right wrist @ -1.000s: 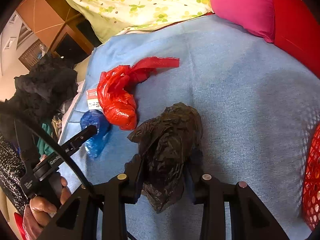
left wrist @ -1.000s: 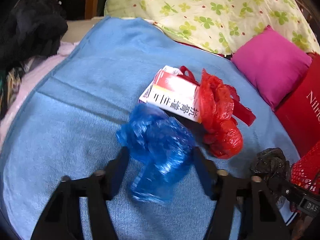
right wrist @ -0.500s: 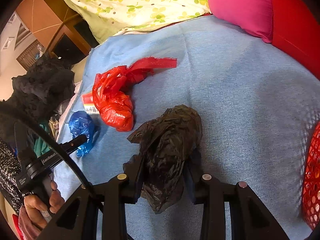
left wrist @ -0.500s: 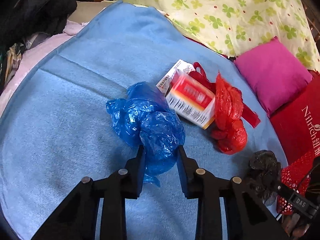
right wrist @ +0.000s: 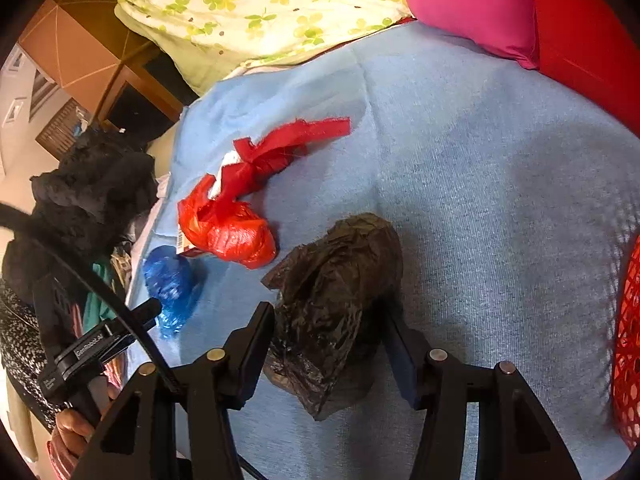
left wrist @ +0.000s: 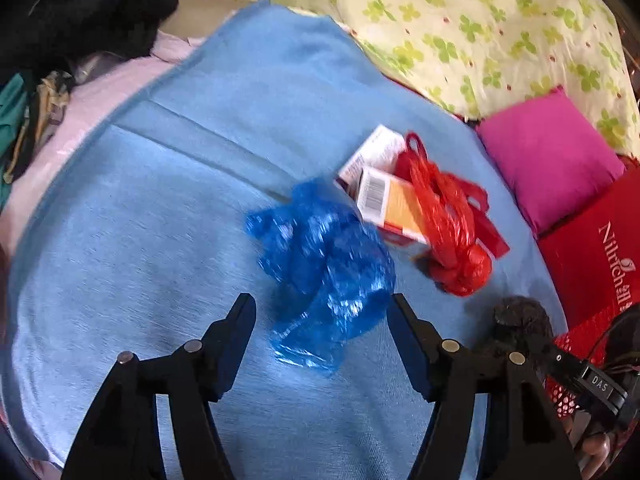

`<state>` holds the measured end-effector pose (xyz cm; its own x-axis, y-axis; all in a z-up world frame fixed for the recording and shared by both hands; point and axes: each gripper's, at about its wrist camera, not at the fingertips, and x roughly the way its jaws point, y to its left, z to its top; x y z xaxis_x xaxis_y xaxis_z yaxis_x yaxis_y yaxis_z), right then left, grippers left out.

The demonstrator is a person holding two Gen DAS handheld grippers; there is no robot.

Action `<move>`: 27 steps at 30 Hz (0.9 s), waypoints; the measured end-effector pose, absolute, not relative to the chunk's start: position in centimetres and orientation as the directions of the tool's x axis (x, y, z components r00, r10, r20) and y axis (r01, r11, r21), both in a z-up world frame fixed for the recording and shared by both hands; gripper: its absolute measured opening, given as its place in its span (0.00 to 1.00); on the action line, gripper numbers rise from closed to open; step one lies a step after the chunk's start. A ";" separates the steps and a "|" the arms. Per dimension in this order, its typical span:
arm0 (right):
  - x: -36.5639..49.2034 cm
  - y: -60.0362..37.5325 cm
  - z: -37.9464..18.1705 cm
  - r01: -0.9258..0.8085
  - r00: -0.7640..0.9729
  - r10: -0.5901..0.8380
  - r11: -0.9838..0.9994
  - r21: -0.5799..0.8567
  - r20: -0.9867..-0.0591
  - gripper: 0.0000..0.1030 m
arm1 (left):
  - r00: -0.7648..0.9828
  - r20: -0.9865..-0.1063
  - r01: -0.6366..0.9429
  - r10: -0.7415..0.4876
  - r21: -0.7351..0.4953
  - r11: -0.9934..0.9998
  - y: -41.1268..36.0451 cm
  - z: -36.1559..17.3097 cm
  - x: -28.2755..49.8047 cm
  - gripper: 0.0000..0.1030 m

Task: Collect trash
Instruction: 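Grasp the blue plastic bag with left tool while right tool lifts the black bag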

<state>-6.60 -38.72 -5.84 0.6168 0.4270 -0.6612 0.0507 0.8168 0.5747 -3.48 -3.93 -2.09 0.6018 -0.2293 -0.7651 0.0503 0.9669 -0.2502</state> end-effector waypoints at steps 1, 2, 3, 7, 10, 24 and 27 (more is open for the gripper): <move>-6.6 -38.7 -5.8 0.051 0.619 0.430 0.813 0.580 -0.657 0.56 | 0.617 -0.753 0.045 -0.229 -0.257 0.965 -3.7 -1.8 -3.6 0.69; -6.7 -38.8 -5.8 0.053 0.620 0.434 0.809 0.586 -0.654 0.56 | 0.628 -0.744 0.039 -0.228 -0.262 0.964 -3.5 -1.7 -3.6 0.69; -6.6 -38.8 -5.8 0.056 0.619 0.435 0.806 0.589 -0.654 0.57 | 0.640 -0.732 0.043 -0.235 -0.271 0.962 -3.5 -1.5 -3.7 0.69; -6.4 -38.8 -6.1 0.071 0.615 0.436 0.799 0.597 -0.657 0.57 | 0.673 -0.697 0.069 -0.248 -0.276 0.959 -4.1 -0.9 -3.4 0.70; -6.3 -38.4 -6.4 0.073 0.609 0.428 0.809 0.584 -0.668 0.57 | 0.675 -0.697 0.083 -0.242 -0.255 0.964 -5.2 -1.3 -2.5 0.70; -7.1 -37.0 -5.0 -0.012 0.668 0.368 0.874 0.486 -0.647 0.37 | 0.688 -0.711 0.002 -0.147 -0.200 0.980 -4.5 -2.8 -1.8 0.39; -8.0 -37.1 -3.8 -0.047 0.710 0.364 0.879 0.475 -0.603 0.37 | 0.718 -0.683 0.015 -0.132 -0.174 0.985 -4.8 -1.9 -2.9 0.33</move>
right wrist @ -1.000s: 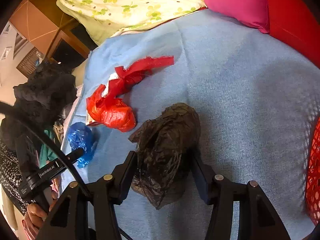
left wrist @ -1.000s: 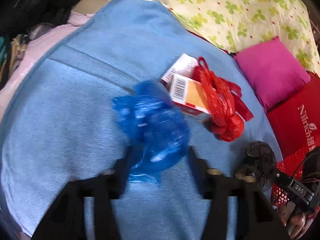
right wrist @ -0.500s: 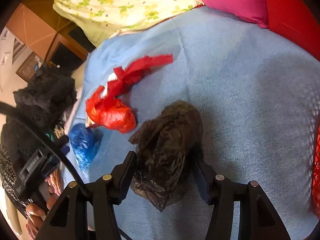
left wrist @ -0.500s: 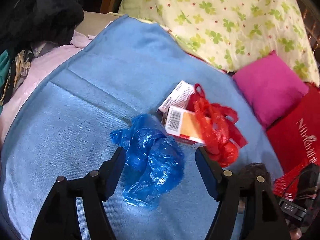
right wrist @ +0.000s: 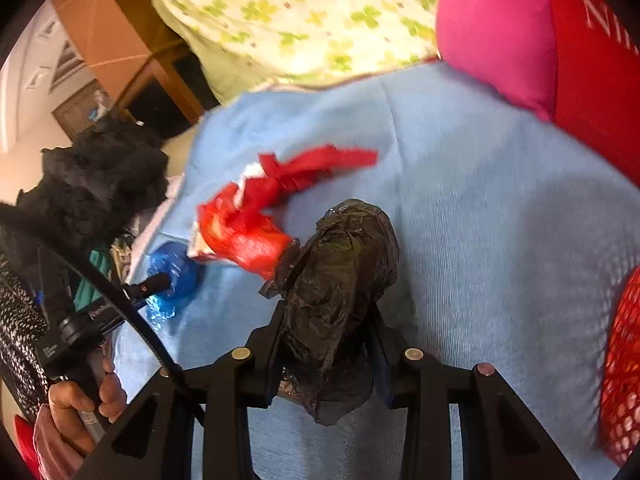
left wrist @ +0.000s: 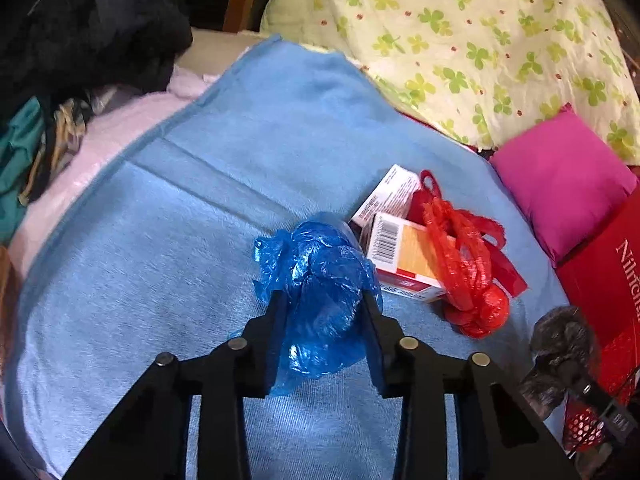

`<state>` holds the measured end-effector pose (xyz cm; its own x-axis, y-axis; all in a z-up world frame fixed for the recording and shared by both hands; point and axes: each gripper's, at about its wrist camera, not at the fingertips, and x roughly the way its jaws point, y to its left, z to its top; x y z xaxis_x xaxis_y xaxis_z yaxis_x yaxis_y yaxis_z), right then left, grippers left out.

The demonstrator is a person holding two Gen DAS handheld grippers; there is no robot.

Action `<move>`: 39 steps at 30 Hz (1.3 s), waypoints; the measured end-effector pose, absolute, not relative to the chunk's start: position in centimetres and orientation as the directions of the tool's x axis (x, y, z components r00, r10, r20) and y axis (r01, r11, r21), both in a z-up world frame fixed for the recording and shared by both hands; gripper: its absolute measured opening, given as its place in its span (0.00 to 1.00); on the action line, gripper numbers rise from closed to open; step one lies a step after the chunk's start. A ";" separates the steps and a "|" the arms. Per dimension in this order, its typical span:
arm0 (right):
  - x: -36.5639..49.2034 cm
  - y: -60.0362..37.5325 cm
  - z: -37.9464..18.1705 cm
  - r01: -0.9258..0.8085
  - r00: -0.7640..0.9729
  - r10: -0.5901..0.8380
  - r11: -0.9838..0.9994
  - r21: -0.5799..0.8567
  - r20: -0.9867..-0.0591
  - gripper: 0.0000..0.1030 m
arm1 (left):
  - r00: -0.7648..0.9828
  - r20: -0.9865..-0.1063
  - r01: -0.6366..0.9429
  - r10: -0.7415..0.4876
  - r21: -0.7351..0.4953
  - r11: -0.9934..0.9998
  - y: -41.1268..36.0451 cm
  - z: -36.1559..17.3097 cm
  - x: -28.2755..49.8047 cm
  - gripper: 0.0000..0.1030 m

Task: Collect trash
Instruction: 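Grasp the blue plastic bag with left tool while right tool lifts the black bag, then carry the blue and black bags to the red basket and open both tools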

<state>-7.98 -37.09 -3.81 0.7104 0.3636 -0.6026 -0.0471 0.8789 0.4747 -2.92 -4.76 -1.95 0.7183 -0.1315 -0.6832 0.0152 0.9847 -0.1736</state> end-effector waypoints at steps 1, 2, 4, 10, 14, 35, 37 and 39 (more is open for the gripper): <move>-8.3 -37.2 -3.3 -0.061 0.727 0.361 0.882 0.468 -0.584 0.37 | 0.731 -0.670 0.024 -0.127 -0.161 0.987 -4.9 -1.6 -3.4 0.26; -8.5 -37.2 -3.0 -0.072 0.740 0.359 0.884 0.462 -0.569 0.37 | 0.743 -0.658 0.035 -0.123 -0.145 0.989 -5.2 -1.3 -3.9 0.25; -9.3 -37.2 -2.0 -0.100 0.772 0.350 0.891 0.442 -0.531 0.37 | 0.768 -0.631 0.054 -0.112 -0.109 0.993 -5.6 -0.8 -4.8 0.25; -11.3 -37.0 0.2 -0.166 0.828 0.337 0.911 0.377 -0.448 0.37 | 0.791 -0.597 0.103 -0.137 -0.091 0.991 -6.0 -0.1 -6.7 0.25; -12.2 -37.1 0.8 -0.180 0.845 0.324 0.921 0.345 -0.425 0.37 | 0.805 -0.567 0.130 -0.178 -0.124 0.984 -6.1 0.3 -8.5 0.25; -16.5 -39.6 4.0 -0.226 0.911 0.322 0.912 0.341 -0.258 0.37 | 0.843 -0.481 0.286 -0.240 0.023 0.958 -15.4 6.5 -17.0 0.25; -17.0 -40.2 4.3 -0.226 0.918 0.319 0.910 0.349 -0.237 0.37 | 0.844 -0.478 0.291 -0.242 0.029 0.956 -16.1 7.1 -17.6 0.25; -17.5 -41.0 4.6 -0.221 0.926 0.311 0.907 0.360 -0.215 0.37 | 0.847 -0.478 0.289 -0.233 0.045 0.956 -16.9 7.7 -17.9 0.25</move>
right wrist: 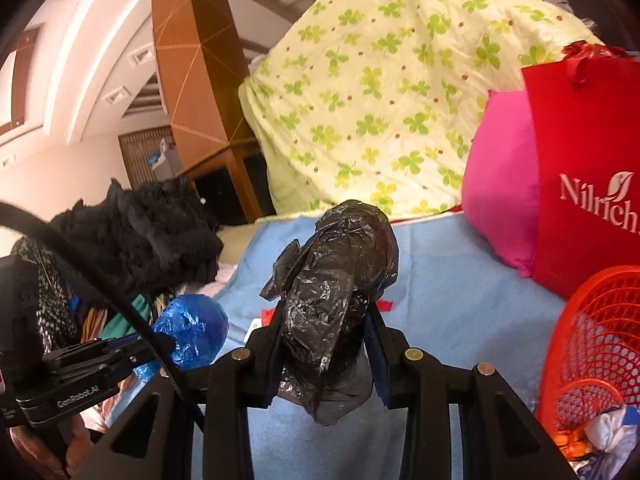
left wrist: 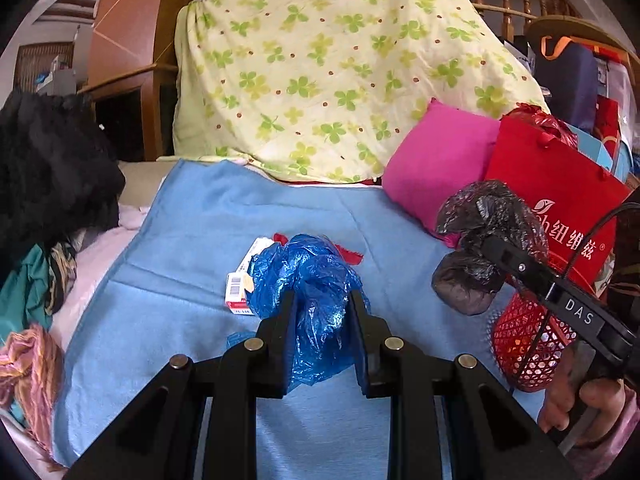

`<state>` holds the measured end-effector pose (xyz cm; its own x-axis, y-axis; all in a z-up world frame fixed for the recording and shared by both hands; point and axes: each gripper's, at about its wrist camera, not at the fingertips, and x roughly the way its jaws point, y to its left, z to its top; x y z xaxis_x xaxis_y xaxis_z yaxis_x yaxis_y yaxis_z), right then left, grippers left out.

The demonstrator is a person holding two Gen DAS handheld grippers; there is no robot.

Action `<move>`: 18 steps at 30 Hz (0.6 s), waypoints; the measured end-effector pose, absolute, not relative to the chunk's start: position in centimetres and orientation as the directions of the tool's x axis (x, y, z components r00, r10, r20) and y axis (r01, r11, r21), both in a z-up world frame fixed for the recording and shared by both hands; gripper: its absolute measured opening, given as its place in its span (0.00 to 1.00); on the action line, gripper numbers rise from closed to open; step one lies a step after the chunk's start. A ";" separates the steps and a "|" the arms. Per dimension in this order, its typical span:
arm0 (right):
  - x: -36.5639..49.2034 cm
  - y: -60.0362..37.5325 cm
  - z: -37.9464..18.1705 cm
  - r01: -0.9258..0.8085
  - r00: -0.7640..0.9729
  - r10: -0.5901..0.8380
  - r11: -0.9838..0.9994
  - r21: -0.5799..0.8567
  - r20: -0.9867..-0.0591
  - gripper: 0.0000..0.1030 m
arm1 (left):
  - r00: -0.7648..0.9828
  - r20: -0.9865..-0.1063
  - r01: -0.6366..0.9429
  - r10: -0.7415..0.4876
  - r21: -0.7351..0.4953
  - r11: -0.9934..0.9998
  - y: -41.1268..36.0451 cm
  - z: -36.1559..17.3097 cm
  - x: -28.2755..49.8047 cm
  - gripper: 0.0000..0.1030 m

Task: Collect trash
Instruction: 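Carry the blue and black bags to the red basket and open both tools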

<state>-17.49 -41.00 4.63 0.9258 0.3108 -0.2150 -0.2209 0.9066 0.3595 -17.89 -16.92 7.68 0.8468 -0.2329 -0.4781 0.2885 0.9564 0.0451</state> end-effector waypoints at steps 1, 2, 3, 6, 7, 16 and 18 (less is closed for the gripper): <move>-17.8 -41.5 4.8 -0.217 0.931 0.304 0.905 0.366 -0.201 0.37 | 0.846 -0.479 0.291 -0.235 0.046 0.955 -17.2 7.8 -18.0 0.25; -18.0 -41.9 4.9 -0.213 0.934 0.299 0.904 0.372 -0.193 0.37 | 0.842 -0.478 0.304 -0.248 0.041 0.952 -17.6 8.2 -18.2 0.25; -18.2 -42.2 5.0 -0.210 0.937 0.296 0.901 0.380 -0.184 0.37 | 0.840 -0.477 0.313 -0.259 0.037 0.949 -18.0 8.4 -18.3 0.25; -18.9 -43.5 5.3 -0.198 0.948 0.280 0.893 0.405 -0.154 0.37 | 0.839 -0.467 0.338 -0.279 0.046 0.940 -19.4 9.2 -19.0 0.25; -19.1 -43.9 5.4 -0.192 0.951 0.272 0.892 0.410 -0.146 0.37 | 0.838 -0.465 0.347 -0.286 0.049 0.937 -19.8 9.4 -19.2 0.25; -20.1 -46.7 5.8 -0.169 0.965 0.241 0.873 0.457 -0.104 0.37 | 0.810 -0.469 0.424 -0.351 0.056 0.904 -23.7 10.7 -20.1 0.25; -20.3 -47.2 5.8 -0.165 0.967 0.235 0.872 0.460 -0.099 0.37 | 0.803 -0.471 0.439 -0.365 0.056 0.897 -24.4 10.9 -20.3 0.25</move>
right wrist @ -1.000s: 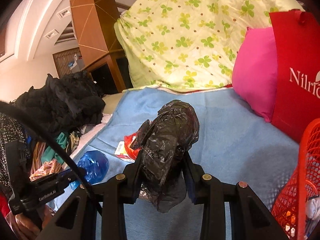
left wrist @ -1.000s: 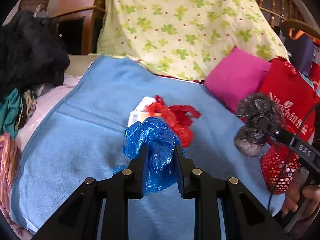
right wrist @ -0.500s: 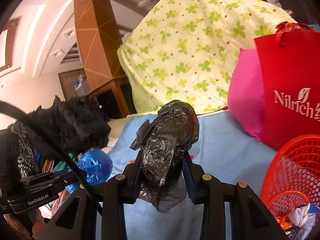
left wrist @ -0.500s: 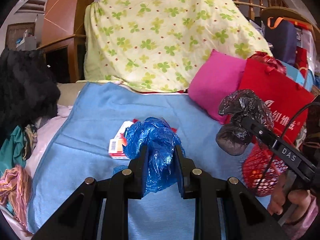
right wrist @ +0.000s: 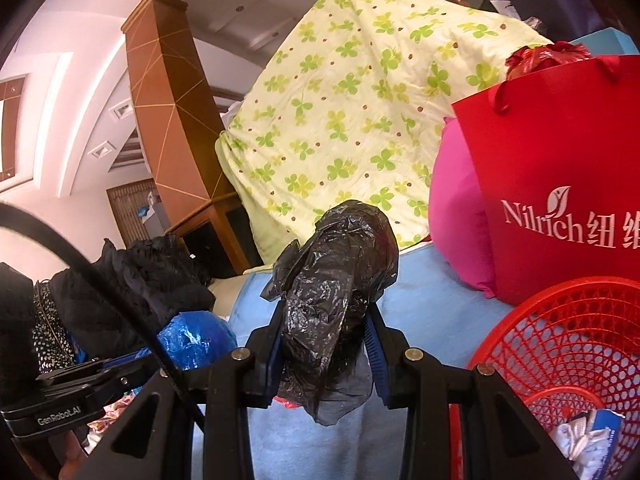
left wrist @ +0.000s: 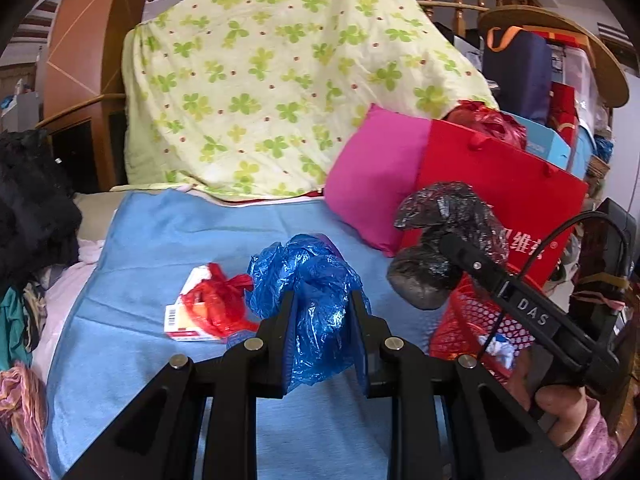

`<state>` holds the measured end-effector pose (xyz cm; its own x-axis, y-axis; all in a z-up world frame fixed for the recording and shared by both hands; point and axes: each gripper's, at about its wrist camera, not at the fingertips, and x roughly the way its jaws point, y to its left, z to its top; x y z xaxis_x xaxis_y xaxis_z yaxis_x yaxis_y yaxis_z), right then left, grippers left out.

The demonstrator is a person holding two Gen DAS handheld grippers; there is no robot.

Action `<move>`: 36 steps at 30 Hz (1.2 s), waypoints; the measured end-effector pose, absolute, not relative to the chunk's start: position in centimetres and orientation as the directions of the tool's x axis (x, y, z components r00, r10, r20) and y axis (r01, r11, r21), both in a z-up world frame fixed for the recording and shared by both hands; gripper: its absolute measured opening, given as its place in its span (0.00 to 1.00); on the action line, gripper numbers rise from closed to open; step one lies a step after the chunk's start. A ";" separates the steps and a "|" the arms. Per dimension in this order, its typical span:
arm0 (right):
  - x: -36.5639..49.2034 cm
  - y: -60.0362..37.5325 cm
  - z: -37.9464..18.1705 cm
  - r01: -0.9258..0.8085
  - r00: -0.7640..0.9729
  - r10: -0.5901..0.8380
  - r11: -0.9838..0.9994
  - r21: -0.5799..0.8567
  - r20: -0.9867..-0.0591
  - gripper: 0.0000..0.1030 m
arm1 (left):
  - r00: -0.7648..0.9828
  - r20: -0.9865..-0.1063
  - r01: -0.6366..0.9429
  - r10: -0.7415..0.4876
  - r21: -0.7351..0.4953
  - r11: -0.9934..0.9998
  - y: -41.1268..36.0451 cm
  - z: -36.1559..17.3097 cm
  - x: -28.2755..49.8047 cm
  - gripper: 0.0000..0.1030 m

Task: Collect trash
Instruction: 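Carry the blue and black bags to the red basket and open both tools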

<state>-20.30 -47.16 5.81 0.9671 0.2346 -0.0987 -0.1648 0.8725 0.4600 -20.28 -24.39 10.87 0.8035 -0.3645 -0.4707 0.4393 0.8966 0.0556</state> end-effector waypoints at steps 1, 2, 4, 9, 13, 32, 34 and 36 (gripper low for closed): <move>-20.4 -47.3 5.8 -0.163 0.968 0.232 0.872 0.462 -0.097 0.37 | 0.800 -0.470 0.448 -0.373 0.056 0.892 -24.7 11.0 -20.5 0.25; -20.6 -47.6 5.8 -0.161 0.969 0.229 0.871 0.464 -0.093 0.37 | 0.797 -0.470 0.457 -0.379 0.058 0.888 -25.1 11.1 -20.6 0.25; -20.8 -48.0 5.8 -0.155 0.971 0.221 0.871 0.467 -0.090 0.37 | 0.791 -0.471 0.471 -0.391 0.061 0.880 -25.5 11.2 -20.9 0.25; -21.6 -49.2 5.7 -0.141 0.976 0.204 0.868 0.477 -0.082 0.37 | 0.770 -0.477 0.510 -0.425 0.058 0.858 -27.0 11.4 -21.6 0.25; -22.0 -50.4 5.6 -0.126 0.979 0.187 0.861 0.492 -0.076 0.37 | 0.752 -0.482 0.533 -0.449 0.044 0.845 -27.9 11.6 -21.9 0.25; -25.4 -57.8 3.7 -0.035 0.995 0.088 0.784 0.620 -0.056 0.38 | 0.644 -0.514 0.666 -0.566 0.012 0.746 -32.8 10.8 -23.5 0.25; -25.9 -58.8 3.4 -0.024 0.996 0.077 0.768 0.640 -0.055 0.38 | 0.632 -0.517 0.680 -0.577 0.012 0.734 -33.4 10.7 -23.6 0.25; -26.3 -59.8 3.1 -0.015 0.996 0.067 0.751 0.660 -0.053 0.39 | 0.617 -0.517 0.696 -0.594 0.006 0.718 -34.0 10.8 -23.8 0.25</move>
<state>-26.32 -59.81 3.07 0.9963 0.0667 -0.0533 -0.0149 0.7507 0.6605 -23.77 -33.97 10.79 0.6165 -0.5942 -0.5166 0.6964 0.7176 0.0057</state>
